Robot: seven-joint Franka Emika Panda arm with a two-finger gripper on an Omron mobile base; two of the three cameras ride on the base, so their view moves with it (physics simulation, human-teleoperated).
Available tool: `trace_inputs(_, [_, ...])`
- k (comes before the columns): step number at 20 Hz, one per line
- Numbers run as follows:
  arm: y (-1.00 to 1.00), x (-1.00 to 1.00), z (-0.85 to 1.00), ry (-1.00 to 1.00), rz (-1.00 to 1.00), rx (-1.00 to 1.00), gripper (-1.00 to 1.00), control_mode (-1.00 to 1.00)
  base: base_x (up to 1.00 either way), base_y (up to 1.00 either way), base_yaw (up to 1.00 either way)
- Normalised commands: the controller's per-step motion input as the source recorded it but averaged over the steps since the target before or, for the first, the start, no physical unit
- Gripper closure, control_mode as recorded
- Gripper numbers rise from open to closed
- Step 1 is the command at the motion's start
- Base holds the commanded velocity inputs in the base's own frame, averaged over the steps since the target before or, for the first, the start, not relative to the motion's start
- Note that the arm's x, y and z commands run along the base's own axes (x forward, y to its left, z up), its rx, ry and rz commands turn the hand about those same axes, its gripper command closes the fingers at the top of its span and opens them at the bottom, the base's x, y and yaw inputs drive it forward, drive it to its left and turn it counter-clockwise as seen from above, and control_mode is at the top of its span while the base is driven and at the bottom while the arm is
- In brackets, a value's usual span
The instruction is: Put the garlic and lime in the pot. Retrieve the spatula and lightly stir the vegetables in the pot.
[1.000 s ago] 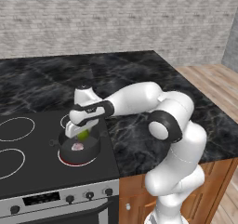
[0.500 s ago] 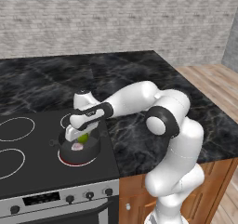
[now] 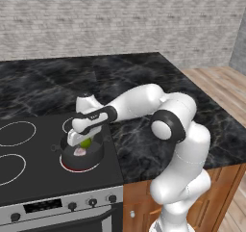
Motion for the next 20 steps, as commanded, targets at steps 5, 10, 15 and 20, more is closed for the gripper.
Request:
trace_inputs(5, [0.0,-0.16,0.17,0.0,0.0,0.0,-1.0,-1.0,0.0,0.0,0.0])
trace_inputs(10, [-0.04,-0.1,0.24,0.0,-0.03,0.0,-1.0,-1.0,0.0,0.0,0.0])
trace_inputs(15, [-0.19,-0.06,0.17,0.0,-0.05,0.01,-1.0,-1.0,0.0,0.0,0.0])
trace_inputs(20, [-0.4,-0.31,0.09,-0.04,-0.08,0.05,-1.0,-1.0,0.0,0.0,0.0])
